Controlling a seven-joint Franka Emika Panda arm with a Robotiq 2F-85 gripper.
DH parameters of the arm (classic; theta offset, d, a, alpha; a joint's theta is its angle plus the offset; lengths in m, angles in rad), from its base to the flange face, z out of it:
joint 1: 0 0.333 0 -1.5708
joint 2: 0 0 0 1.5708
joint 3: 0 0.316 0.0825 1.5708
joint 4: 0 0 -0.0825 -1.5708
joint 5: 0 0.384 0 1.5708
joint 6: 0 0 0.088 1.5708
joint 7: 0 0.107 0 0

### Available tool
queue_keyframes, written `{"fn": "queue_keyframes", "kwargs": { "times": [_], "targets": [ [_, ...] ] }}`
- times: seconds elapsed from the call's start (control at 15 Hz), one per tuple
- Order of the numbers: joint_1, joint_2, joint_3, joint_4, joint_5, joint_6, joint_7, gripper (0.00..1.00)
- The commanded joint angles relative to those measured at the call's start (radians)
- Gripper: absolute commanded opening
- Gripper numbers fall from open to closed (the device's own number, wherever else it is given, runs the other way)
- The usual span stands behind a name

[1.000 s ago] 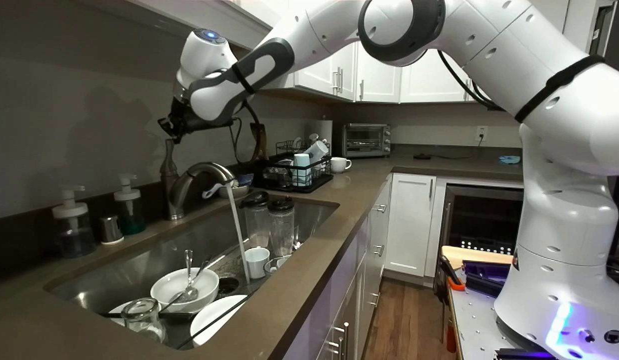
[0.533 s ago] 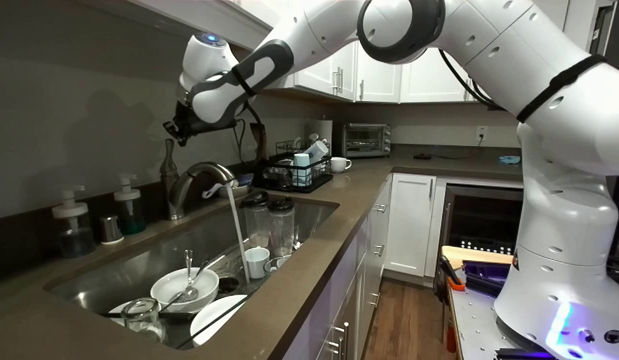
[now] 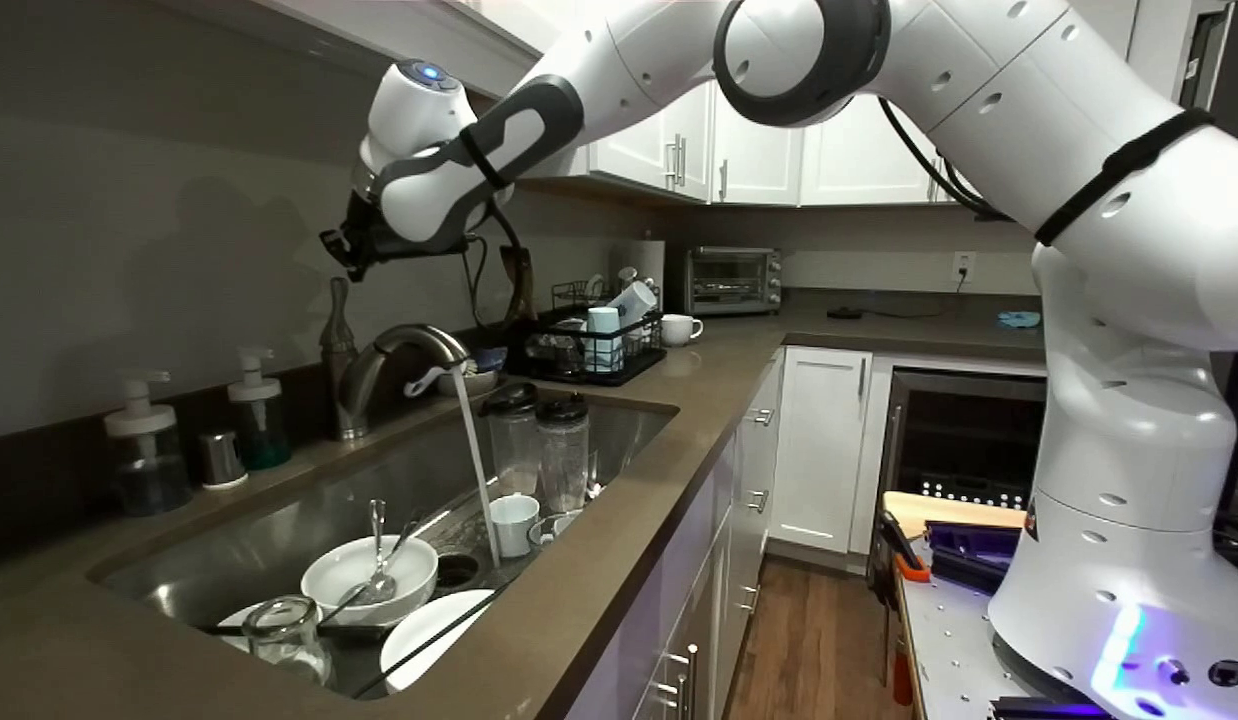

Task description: Close the faucet

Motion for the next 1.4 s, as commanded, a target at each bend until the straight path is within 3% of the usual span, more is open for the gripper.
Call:
{"fn": "queue_keyframes", "kwargs": {
  "times": [0.0,0.67,1.33],
  "targets": [
    [0.007,-0.007,-0.002,-0.024,0.061,0.061,-0.011,0.03],
    [-0.003,0.004,0.044,-0.034,0.148,0.142,-0.063,0.02],
    [0.001,-0.031,0.050,-0.058,0.130,0.029,-0.160,0.03]
  ]
}}
